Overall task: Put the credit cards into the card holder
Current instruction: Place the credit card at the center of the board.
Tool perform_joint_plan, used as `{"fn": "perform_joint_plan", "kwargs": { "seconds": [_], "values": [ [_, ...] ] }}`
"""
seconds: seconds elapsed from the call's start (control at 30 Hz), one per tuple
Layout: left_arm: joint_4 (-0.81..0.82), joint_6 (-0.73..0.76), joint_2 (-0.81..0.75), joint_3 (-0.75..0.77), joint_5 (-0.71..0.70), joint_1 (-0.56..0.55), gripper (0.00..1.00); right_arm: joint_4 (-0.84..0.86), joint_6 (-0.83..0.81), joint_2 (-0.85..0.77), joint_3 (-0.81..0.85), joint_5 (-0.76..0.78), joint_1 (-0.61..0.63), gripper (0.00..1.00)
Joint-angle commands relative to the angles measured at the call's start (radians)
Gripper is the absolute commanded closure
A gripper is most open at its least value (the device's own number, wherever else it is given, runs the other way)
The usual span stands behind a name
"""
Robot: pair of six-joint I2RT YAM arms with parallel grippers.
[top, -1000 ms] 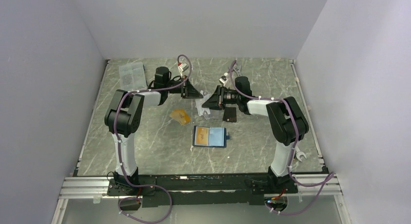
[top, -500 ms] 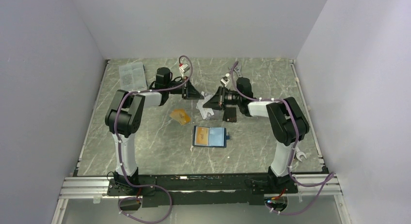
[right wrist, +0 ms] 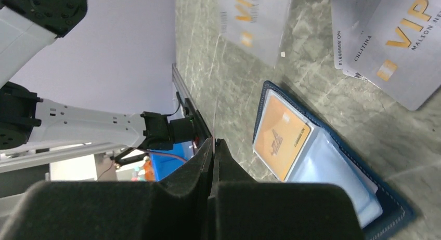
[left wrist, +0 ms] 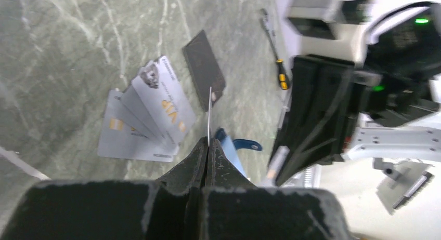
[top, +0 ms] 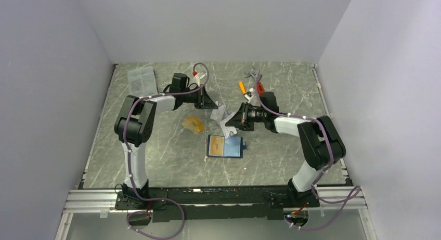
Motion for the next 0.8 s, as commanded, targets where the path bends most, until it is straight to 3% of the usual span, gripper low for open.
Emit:
{"fn": "perform_joint_plan", "kwargs": {
  "seconds": [0.0, 0.13, 0.33, 0.5, 0.6, 0.7, 0.77],
  "values": [
    [-0.196, 0.191, 0.026, 0.081, -0.136, -0.034, 1.00, -0.135, -0.110, -0.142, -0.018, 0.101, -0.032, 1.00],
    [-0.306, 0.267, 0.058, 0.133, -0.204, -0.066, 1.00, -0.189, -0.138, -0.237, -0.063, 0.160, -0.042, 1.00],
    [-0.340, 0.299, 0.091, 0.172, -0.253, -0.085, 0.98, -0.282, -0.186, -0.296, -0.083, 0.219, -0.042, 1.00],
    [-0.415, 0.336, 0.102, 0.221, -0.274, -0.085, 0.74, -0.396, -0.251, -0.303, -0.089, 0.296, -0.027, 1.00],
    [-0.466, 0.369, 0.076, 0.227, -0.268, -0.085, 0.55, -0.438, -0.273, -0.307, -0.103, 0.348, -0.010, 1.00],
    [-0.531, 0.407, 0.040, 0.242, -0.238, -0.085, 0.30, -0.458, -0.277, -0.318, -0.126, 0.372, 0.002, 1.00],
    [-0.564, 0.422, -0.004, 0.228, -0.226, -0.083, 0.24, -0.485, -0.282, -0.335, -0.139, 0.400, 0.006, 1.00]
  ]
}}
